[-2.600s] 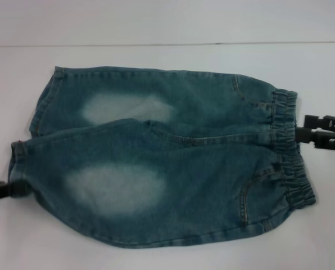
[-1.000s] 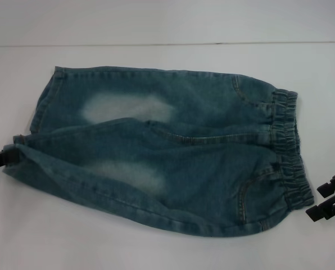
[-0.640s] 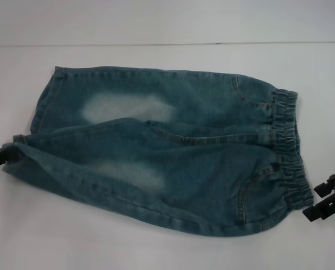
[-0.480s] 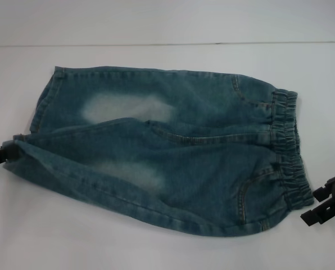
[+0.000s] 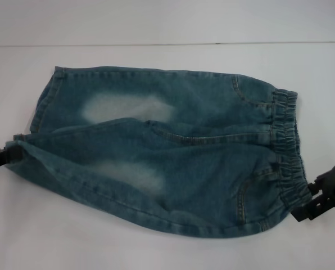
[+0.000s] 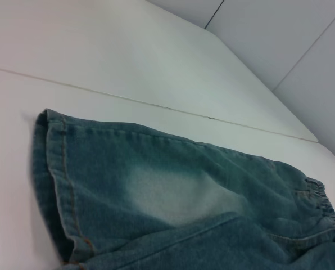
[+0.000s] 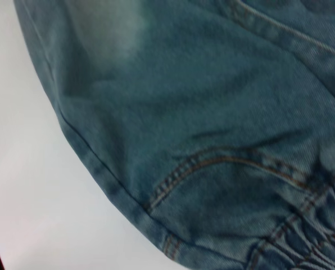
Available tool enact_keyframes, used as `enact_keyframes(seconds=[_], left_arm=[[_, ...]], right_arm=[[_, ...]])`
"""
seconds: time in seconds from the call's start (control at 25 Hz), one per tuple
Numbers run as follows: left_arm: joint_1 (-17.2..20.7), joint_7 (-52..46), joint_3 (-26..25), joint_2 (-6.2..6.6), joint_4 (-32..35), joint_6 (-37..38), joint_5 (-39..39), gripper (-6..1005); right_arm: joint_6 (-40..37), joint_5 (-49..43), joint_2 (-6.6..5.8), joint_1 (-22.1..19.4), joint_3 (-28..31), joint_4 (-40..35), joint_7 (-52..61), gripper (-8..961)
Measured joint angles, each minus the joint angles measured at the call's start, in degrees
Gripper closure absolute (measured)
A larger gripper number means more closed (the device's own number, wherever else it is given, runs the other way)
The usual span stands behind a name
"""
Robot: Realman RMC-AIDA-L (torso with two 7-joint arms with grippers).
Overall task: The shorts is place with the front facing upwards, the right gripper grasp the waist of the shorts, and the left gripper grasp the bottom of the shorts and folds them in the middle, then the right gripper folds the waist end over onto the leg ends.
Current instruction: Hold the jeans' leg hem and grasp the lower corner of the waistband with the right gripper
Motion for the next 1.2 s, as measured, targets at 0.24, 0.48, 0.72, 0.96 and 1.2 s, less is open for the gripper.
enact_keyframes(seconds=[0.24, 0.48, 0.72, 0.96, 1.2], left_arm=[[0.15, 0.08, -0.01, 0.00, -0.10, -0.25, 0.00, 906], [0.26, 0.15, 0.00, 0.02, -0.14, -0.25, 0.00, 901], [0.20, 0.51, 0.00, 0.02, -0.14, 0.13, 0.04, 896], [0.01, 0.52, 0.00, 0.02, -0.14, 0.17, 0.02, 890], [-0.21, 0.49, 0.00, 0.21, -0.76, 0.24, -0.03, 885]], right_arm=[[-0.33, 1.81, -0.02, -0.20, 0.20, -0.40, -1.34, 136], [0.12, 1.98, -0.39, -0.50, 0.31, -0.52, -2.06, 246], [0.23, 1.92, -0.52, -0.56, 0.33, -0.56, -2.19, 430], [0.34, 2.00, -0.44, -0.59, 0.32, -0.60, -2.48, 583], [0.33, 1.88, -0.30, -0.69, 0.08, -0.60, -3.11, 862]])
